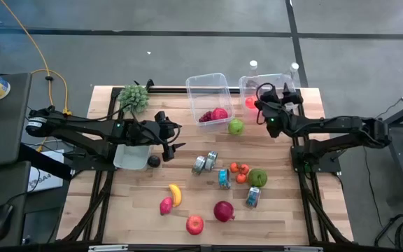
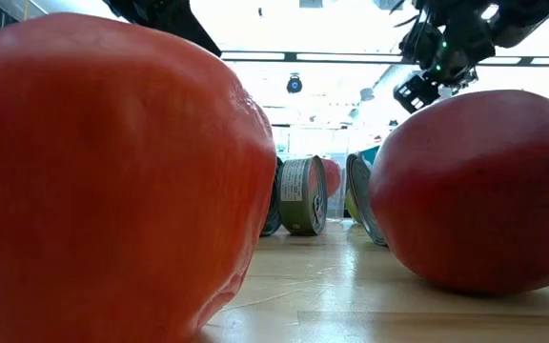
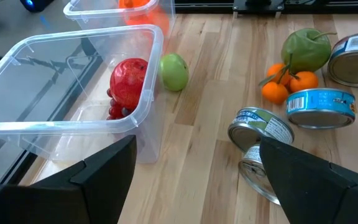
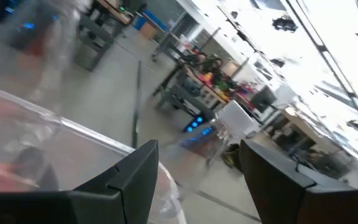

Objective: Pick & Place Food Item
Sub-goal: Put the left green tuna can into the gray bin

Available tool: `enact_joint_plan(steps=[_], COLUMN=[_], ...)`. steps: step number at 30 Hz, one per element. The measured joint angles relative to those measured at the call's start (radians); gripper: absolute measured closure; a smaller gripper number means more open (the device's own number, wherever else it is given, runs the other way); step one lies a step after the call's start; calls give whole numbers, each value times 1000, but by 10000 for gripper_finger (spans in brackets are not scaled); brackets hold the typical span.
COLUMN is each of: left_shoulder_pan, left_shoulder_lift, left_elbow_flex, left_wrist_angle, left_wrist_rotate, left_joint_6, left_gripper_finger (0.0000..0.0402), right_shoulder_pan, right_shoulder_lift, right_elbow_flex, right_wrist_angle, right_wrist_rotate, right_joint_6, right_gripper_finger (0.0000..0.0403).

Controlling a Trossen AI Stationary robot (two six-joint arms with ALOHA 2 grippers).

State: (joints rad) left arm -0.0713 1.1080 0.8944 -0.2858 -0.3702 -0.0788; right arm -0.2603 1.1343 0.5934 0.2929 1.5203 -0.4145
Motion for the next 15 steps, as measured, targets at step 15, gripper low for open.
enact_joint_plan(steps=[15], left_shoulder_pan=[-13], left_shoulder_lift=[152], left_elbow_flex=[-8], left_wrist_angle=[-17], left_wrist_rotate=[224], left_joint_6=[-106], left_gripper_finger=[73], right_shoulder_pan=[329], right_shoulder_lift=[-34], right_elbow_flex=[0], right_wrist_angle=[91], right_wrist_rotate=[-713], right_joint_6=[105], right_gripper_finger=[188])
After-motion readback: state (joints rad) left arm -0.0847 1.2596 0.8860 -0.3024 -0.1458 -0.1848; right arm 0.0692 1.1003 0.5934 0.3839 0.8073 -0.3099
